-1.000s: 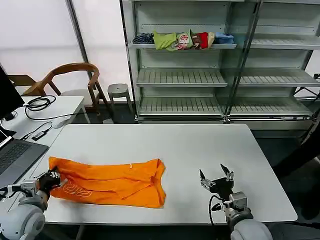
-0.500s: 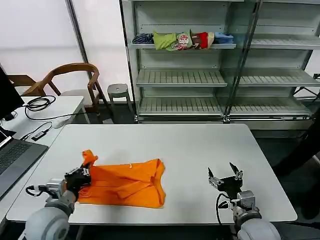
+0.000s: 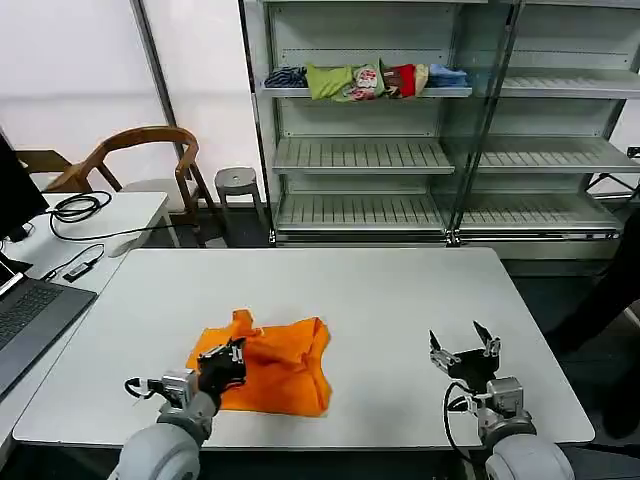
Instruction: Fold and organize the clothes.
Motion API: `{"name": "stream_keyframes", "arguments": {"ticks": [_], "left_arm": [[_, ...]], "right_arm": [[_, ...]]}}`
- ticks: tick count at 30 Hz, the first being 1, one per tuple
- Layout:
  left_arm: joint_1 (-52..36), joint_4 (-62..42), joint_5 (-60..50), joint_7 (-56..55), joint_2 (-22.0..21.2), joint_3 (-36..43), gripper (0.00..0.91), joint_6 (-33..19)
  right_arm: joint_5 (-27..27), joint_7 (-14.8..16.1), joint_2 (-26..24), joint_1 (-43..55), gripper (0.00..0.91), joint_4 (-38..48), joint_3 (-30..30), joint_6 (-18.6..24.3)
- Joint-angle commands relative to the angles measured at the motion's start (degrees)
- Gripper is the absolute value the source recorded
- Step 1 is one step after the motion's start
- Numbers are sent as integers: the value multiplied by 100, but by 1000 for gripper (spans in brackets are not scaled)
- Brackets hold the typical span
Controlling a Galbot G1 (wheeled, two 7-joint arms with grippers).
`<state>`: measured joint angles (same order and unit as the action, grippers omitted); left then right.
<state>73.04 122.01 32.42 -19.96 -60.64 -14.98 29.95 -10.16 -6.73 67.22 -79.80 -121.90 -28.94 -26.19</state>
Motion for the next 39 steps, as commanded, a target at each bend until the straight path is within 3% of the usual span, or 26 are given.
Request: {"name": "stream_keyframes", "arguments": {"ticks": [1,20,22,33,39], "left_arm": [[-461,-229,-79,-49,-395,559,20,38],[-745,-677,-67,-118,-648,668,20,75],[-743,-722,-69,-100,-649,675,907,9],[-557,-416,3,391,-781,950,907,-745],[-695,-226,55,550,-654,469,907,-933]], "right_arm": [[3,-2,-1,28,907,18,-49,-8],[1,3,-18,50,907,-21,-19,-8],[3,6,-18,56,907,-25,-5,-8],[4,7,-3,122,907,-43,58,-14],[3,20,-13,131,907,-62,93,-8]]}}
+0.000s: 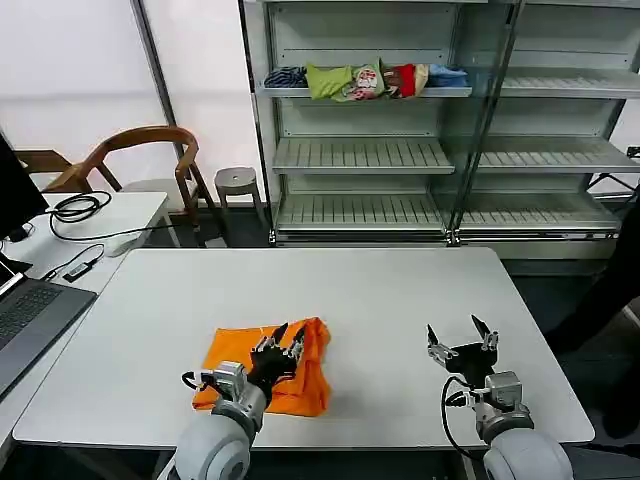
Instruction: Fold and organize the clothes.
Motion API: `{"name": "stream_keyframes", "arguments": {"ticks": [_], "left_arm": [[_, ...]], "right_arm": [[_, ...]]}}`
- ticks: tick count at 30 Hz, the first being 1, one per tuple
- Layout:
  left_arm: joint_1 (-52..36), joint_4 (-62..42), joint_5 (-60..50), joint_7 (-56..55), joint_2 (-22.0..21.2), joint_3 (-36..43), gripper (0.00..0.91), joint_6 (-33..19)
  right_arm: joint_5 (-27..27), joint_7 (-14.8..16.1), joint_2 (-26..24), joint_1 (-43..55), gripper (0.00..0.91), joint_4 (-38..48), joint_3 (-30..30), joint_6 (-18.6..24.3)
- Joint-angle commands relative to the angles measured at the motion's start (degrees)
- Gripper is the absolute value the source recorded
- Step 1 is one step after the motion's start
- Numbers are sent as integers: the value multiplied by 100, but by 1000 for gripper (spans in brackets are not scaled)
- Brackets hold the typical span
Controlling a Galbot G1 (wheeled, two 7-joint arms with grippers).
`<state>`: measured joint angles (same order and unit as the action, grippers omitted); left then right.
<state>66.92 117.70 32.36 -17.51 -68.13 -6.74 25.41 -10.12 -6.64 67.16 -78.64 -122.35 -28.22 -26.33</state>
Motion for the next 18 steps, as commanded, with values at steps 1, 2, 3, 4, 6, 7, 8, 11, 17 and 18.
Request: {"name": "stream_keyframes", "arguments": {"ticks": [1,2,3,4,6,7,8,11,17,18], "left_arm": [[-59,215,17,357,211,-584,907,-534],[-32,227,-60,363,292,-780,907,-552],[2,232,-107,361,353,-852,907,-554],[99,237,-112,330,563,-1024,907,-556],[289,199,-214,332,719,-1476,907,-558],[538,89,-574,340,844,-1771,907,-553],[743,8,-741,343,880,-1930,907,-540],[1164,-253,-976,313,856,-2192,907,-485],[1454,-482,-953,195,583,-2124,907,-270],[1471,-489,-865,167,528,-2065,907,-247]], "right_arm": [[-3,16,-8,32,907,-30,43,11],[-7,20,-7,51,907,-40,52,10],[-11,22,-6,65,907,-42,61,12],[-17,28,-3,101,907,-47,76,16],[-26,28,-2,161,907,-48,105,22],[-31,30,3,203,907,-54,125,28],[-29,32,8,220,907,-55,132,36],[-19,38,53,281,907,-91,161,58],[15,41,80,290,907,-78,215,67],[20,41,83,271,907,-90,221,66]]}}
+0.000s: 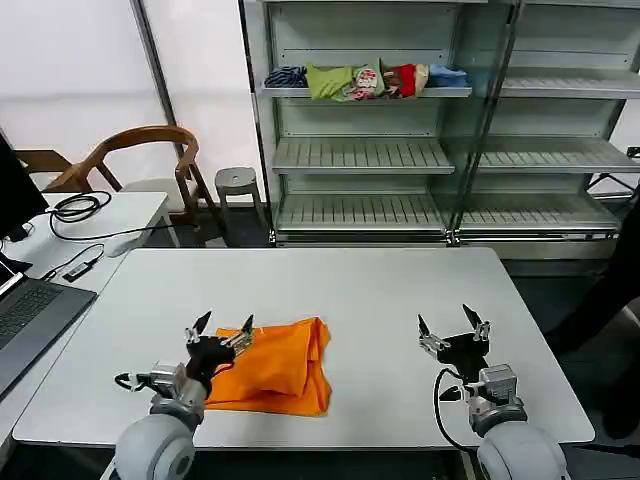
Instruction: Fold and organize the clothes.
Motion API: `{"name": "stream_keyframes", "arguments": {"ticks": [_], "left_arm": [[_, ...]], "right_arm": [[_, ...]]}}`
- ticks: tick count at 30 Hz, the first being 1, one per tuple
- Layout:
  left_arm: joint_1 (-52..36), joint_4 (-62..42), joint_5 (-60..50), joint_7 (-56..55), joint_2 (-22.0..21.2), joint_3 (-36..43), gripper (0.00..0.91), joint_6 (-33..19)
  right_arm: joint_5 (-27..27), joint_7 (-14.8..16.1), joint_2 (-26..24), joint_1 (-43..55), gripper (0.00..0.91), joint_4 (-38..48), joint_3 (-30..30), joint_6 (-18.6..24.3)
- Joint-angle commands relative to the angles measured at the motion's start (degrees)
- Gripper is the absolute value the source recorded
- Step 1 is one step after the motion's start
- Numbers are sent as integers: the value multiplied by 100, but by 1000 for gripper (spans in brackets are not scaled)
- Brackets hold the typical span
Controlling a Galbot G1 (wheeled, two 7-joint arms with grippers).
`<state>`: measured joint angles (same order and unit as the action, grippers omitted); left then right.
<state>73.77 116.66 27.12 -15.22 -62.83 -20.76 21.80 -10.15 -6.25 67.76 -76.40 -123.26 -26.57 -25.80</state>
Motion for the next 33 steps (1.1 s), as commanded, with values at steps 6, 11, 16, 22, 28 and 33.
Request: {"name": "stream_keyframes", "arguments": {"ticks": [6,11,16,22,28,33], "left_arm": [[699,-517,-240,-106,-139,-474,907,153],[525,-544,182,-49,-166,-428,907,104],[404,-663,286,-7,-228,-334,907,108],[327,-832,287,15,-236,-333,907,55],[338,-892,288,93,-205,-263,907,-1],[364,-994,215,113,-227,-170,907,-35]], "right_arm": [[68,4,30,-41,907,-20,54,17],[93,2,29,-75,907,-30,49,15],[119,-5,31,-67,907,-21,78,2],[168,-15,41,-36,907,-2,151,-20],[206,-16,69,-8,907,32,212,-25],[209,-16,85,25,907,51,227,-30]]}}
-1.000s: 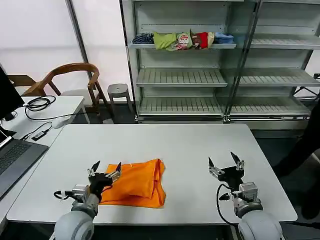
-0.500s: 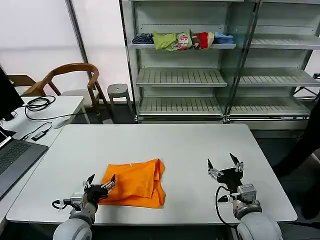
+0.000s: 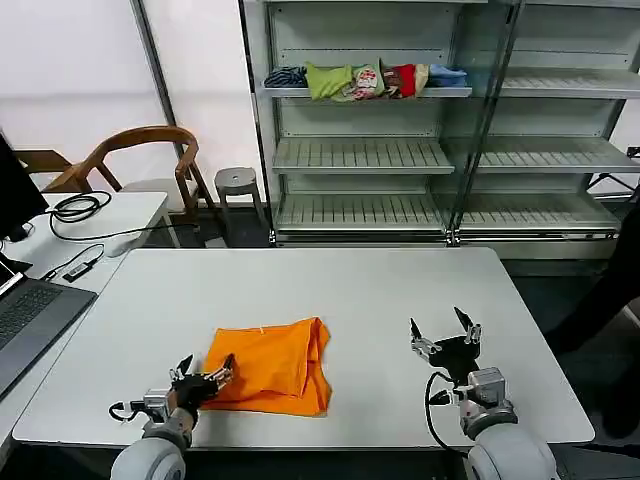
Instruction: Fold and organize the clothes.
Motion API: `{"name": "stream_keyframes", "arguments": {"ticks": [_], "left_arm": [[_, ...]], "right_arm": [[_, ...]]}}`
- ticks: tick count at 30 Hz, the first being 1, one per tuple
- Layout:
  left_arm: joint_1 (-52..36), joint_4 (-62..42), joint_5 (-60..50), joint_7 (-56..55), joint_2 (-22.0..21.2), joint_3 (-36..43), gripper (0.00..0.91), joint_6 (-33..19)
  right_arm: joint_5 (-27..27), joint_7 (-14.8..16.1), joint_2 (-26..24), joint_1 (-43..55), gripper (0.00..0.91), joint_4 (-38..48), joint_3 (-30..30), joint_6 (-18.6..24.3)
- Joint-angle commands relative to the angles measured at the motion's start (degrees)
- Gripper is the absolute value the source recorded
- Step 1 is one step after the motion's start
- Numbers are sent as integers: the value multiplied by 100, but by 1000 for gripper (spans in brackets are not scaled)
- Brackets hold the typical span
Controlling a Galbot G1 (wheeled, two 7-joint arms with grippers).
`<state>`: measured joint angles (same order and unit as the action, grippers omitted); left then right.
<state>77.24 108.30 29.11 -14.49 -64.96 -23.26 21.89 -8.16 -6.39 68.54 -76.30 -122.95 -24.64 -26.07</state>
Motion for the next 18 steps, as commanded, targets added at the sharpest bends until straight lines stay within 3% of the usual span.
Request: {"name": "stream_keyframes", "arguments": {"ticks": [1,2,3,4,5,18], "left_arm": [[18,-169,15,38,-14,91,907,-43],[20,-179,25,42,-13,99,846,-41],[10,-199,30,45,-13,104,171,-49],[-1,-216,49,43,-14,106,50,-65],[-8,-227,68,37,-12,111,20,-66],[35,-217,46,199,-28,188,20,-202]], "right_arm": [[10,-1,8,17,907,21,36,-3],[11,-1,13,18,907,23,37,-3],[11,-1,17,20,907,25,40,-5],[13,-1,21,23,907,27,45,-5],[15,-3,23,25,907,27,48,-6],[18,-5,32,97,907,65,127,-29]]}}
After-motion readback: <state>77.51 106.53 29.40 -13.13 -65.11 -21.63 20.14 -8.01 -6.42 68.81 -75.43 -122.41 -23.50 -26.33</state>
